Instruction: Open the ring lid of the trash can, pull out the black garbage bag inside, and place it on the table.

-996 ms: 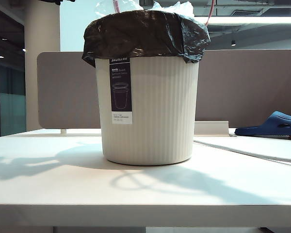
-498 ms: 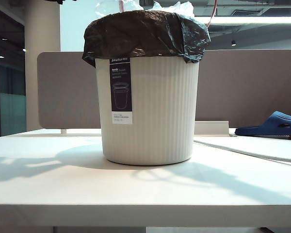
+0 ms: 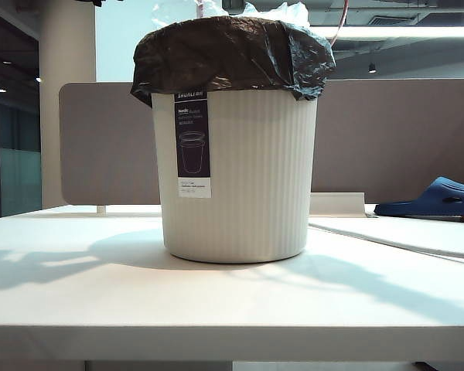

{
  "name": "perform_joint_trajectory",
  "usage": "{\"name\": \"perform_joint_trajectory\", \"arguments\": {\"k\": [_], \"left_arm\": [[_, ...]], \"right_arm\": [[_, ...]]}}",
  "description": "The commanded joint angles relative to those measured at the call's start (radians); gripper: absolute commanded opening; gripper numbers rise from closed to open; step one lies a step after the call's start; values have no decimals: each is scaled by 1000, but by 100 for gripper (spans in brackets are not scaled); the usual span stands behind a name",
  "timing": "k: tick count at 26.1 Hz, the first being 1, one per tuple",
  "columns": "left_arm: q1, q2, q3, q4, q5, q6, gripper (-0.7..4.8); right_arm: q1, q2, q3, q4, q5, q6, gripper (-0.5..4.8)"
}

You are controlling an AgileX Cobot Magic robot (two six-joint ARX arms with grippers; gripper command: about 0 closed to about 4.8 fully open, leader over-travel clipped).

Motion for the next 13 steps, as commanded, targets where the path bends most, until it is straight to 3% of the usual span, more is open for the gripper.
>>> {"name": "perform_joint_trajectory", "arguments": {"k": [1,13], "left_arm": [[-1,-4,5,9,30,-2,341],[-1,-4,5,-1,52,0,341]], "right_arm": [[-13,21,46,7,-8,6,-1],[-77,84,119,2,-14,6,-1]]}}
